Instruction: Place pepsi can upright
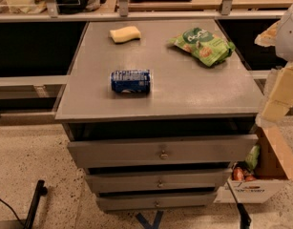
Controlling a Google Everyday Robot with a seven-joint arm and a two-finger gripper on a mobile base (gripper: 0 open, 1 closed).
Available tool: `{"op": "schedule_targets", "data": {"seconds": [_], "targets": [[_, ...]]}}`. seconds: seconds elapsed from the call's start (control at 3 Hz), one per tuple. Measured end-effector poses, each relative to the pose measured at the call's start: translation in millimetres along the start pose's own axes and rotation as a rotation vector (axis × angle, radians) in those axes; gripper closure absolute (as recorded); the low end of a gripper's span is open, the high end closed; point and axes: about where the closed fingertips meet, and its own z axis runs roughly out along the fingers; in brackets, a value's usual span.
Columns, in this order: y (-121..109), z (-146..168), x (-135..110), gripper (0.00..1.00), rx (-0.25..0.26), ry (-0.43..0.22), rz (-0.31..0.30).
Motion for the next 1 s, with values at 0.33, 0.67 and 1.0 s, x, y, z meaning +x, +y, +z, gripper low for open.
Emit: {"op": "schedule_targets", "data": {"seconds": [0.33,0.67,1.0], "targets": [[0.0,0.0,0.0,0.0,0.0,0.0,0.0],[-4.1,4.2,-19.4,0.0,0.002,-0.028,-0.031],[-18.4,16.8,-55.3,0.0,0.004,-0.054,-0.081]]}}
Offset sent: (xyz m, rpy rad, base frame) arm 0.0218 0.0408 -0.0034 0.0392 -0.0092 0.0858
